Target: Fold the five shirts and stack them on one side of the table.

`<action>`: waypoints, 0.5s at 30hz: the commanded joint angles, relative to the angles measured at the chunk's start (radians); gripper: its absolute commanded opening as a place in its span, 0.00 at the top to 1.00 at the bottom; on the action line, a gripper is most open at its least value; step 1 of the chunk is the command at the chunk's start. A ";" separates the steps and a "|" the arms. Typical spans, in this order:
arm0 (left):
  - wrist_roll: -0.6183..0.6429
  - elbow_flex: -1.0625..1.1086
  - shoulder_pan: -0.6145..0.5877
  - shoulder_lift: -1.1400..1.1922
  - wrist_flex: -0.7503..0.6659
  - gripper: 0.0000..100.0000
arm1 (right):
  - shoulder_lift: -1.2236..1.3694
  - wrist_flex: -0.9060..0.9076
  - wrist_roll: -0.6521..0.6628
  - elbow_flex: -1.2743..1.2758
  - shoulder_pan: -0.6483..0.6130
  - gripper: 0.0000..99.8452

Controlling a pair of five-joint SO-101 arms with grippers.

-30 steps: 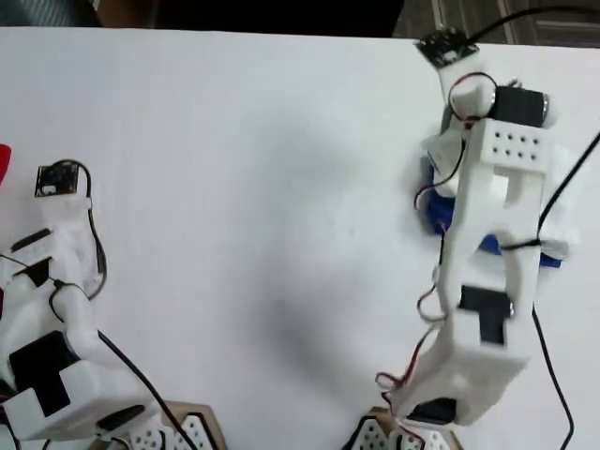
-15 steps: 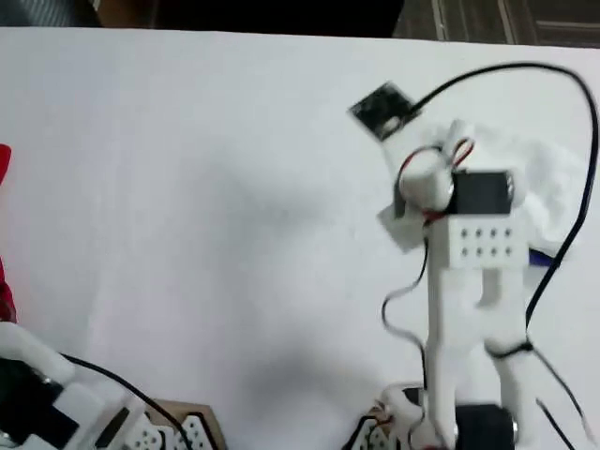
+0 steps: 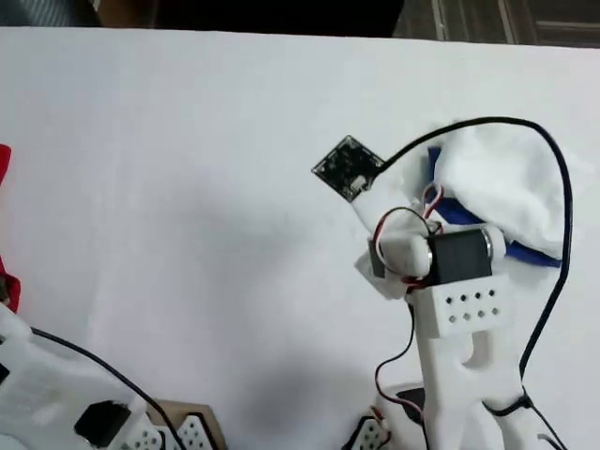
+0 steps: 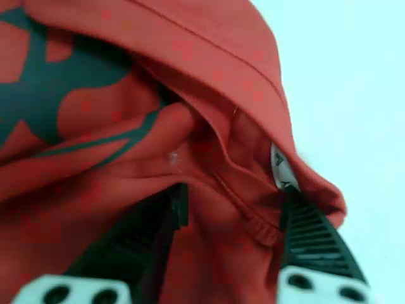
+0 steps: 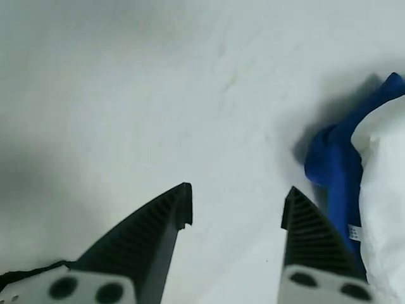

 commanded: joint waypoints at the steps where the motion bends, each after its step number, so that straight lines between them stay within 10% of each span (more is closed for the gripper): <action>1: -0.009 -0.044 0.034 0.077 0.023 0.87 | -0.033 -0.012 0.000 -0.002 -0.002 0.76; 3: -0.002 -0.065 0.044 0.080 0.075 0.99 | -0.033 -0.015 0.000 -0.003 -0.002 0.76; 15: 0.038 -0.387 0.493 -0.193 0.764 0.97 | -0.024 -0.168 -0.009 0.121 0.018 0.76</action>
